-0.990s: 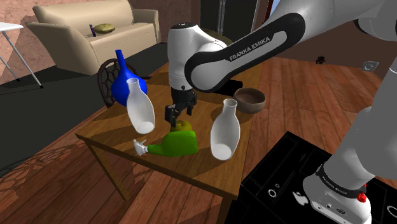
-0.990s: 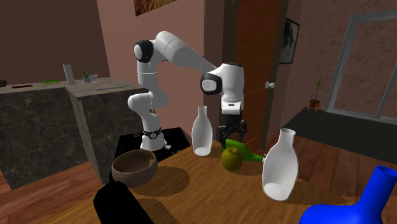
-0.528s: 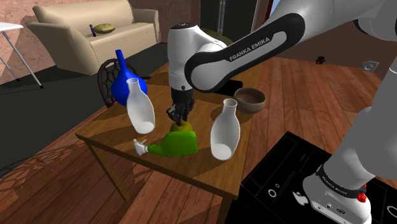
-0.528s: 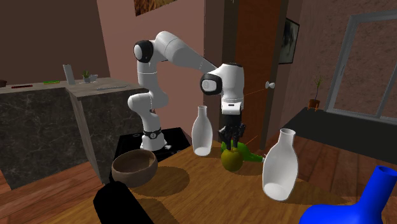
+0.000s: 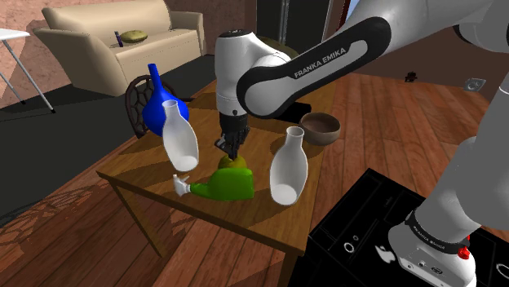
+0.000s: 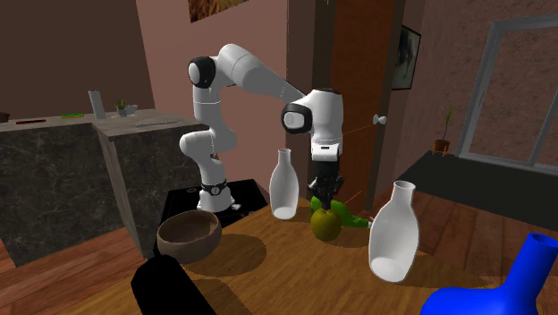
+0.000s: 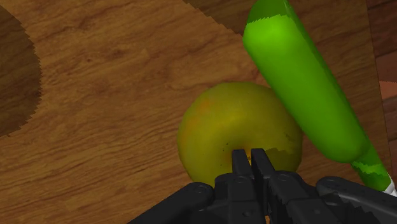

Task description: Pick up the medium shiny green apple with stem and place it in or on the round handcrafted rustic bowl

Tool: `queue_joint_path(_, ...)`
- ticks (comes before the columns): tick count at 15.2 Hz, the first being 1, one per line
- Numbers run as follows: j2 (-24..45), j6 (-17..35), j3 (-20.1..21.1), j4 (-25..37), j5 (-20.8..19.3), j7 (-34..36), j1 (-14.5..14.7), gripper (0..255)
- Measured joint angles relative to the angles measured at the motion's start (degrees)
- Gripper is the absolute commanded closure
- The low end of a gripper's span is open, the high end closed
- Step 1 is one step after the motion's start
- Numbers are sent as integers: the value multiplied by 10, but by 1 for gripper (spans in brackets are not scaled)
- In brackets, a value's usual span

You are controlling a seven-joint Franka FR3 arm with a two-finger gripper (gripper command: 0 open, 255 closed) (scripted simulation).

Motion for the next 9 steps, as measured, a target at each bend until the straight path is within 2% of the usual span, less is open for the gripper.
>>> queue_joint_path(9, -23, -57, 2, 36, 11, -7, -2, 255)
